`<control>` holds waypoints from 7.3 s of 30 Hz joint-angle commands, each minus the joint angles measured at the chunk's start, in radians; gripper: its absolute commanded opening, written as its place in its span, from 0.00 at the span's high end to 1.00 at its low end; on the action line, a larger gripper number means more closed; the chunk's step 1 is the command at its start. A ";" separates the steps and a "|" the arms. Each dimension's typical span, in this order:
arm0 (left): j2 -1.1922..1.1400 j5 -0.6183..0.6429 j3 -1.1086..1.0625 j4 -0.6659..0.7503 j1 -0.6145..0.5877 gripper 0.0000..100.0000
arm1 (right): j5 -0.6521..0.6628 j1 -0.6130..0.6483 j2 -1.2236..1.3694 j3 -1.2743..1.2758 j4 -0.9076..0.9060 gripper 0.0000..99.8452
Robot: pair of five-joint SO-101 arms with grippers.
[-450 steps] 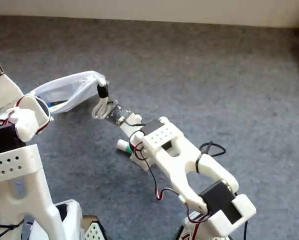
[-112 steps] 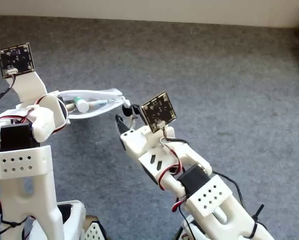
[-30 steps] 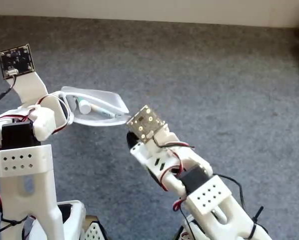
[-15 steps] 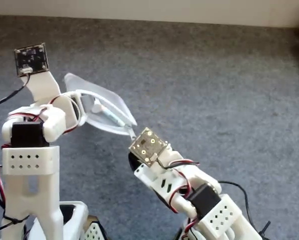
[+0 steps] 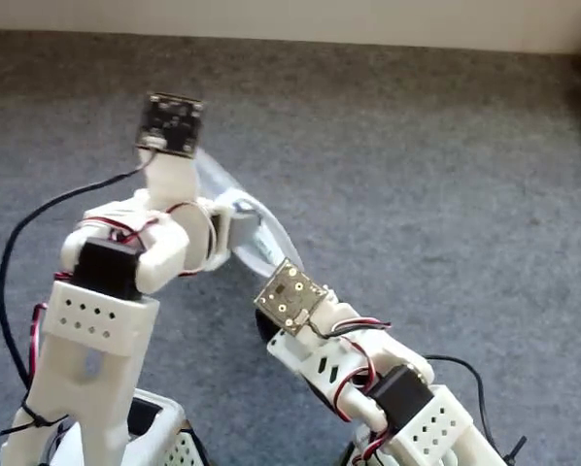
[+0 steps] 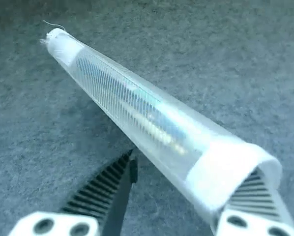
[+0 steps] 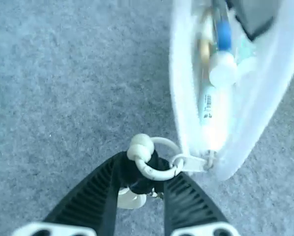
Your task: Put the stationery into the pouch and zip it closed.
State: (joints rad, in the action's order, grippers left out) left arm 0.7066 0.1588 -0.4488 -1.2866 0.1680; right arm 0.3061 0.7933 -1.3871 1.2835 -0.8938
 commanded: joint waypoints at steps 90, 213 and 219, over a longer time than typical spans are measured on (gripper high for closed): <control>0.423 -0.068 -0.007 -0.028 0.027 0.72 | 0.054 0.079 -0.136 -0.085 -0.199 1.00; 0.423 -0.446 -0.647 0.660 0.344 0.99 | -0.094 -0.647 -0.441 -0.044 0.245 1.00; 0.423 -0.446 -0.645 0.658 0.300 0.99 | -0.094 -0.648 -0.441 -0.042 0.246 1.00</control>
State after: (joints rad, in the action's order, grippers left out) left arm 1.1178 -0.2984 -1.1024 -0.6130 0.5132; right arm 0.2156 0.1949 -1.8197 1.2574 -0.6943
